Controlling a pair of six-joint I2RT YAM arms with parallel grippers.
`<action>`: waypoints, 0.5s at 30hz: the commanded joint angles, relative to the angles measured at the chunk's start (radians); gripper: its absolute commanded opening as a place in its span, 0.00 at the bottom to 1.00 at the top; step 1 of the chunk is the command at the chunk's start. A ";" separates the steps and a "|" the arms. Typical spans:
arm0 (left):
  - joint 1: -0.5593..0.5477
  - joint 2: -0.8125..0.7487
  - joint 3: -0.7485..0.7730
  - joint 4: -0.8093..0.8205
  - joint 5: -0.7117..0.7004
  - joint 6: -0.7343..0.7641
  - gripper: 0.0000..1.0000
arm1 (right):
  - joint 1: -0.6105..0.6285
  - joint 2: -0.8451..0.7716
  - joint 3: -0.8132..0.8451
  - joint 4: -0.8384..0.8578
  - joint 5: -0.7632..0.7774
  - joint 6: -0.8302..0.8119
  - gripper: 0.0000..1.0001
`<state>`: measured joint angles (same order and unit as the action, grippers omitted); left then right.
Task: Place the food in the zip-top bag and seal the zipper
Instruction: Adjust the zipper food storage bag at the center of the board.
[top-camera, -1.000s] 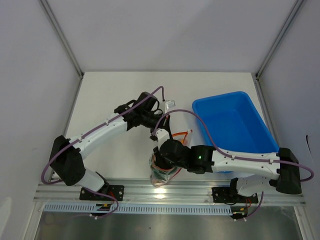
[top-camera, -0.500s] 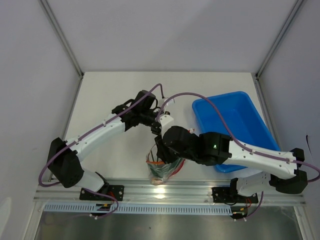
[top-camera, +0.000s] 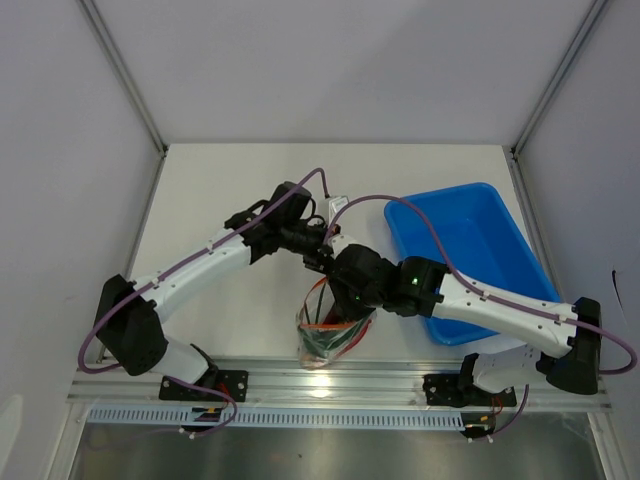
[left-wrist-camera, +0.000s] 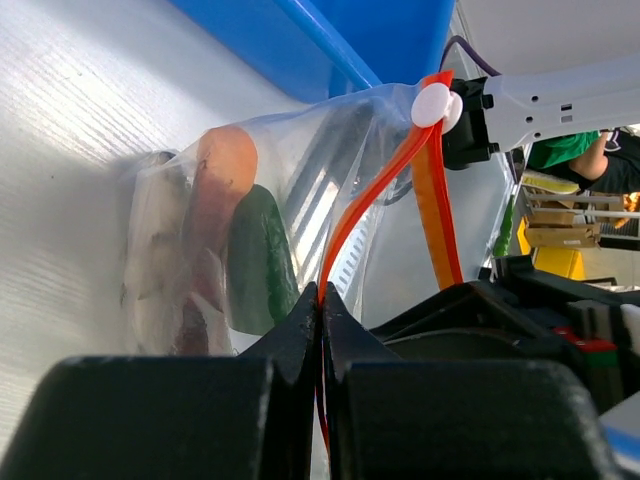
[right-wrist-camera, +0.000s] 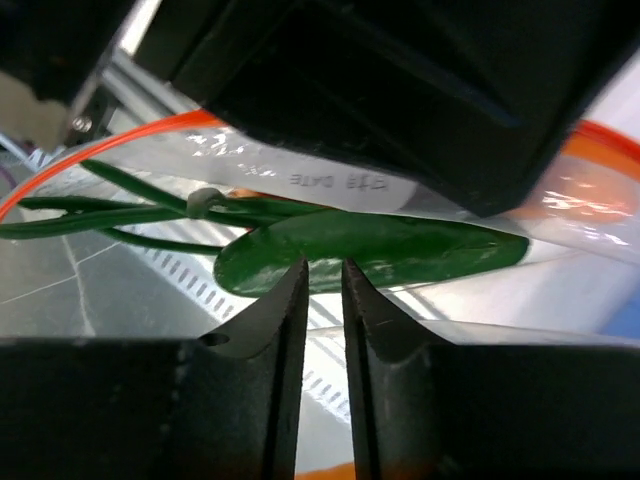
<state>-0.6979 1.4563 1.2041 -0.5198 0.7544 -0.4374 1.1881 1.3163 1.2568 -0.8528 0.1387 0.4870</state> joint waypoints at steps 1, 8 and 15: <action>0.005 -0.033 -0.011 0.038 0.013 -0.015 0.00 | -0.005 -0.002 -0.011 0.044 -0.091 -0.027 0.21; 0.006 -0.030 -0.052 0.092 -0.021 -0.057 0.01 | 0.018 -0.008 -0.069 0.031 -0.163 -0.002 0.14; 0.005 -0.008 -0.066 0.122 -0.035 -0.078 0.01 | 0.054 -0.003 -0.125 0.063 -0.185 0.027 0.10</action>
<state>-0.6983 1.4567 1.1313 -0.4698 0.7319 -0.4816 1.2110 1.3163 1.1564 -0.8024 0.0029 0.5026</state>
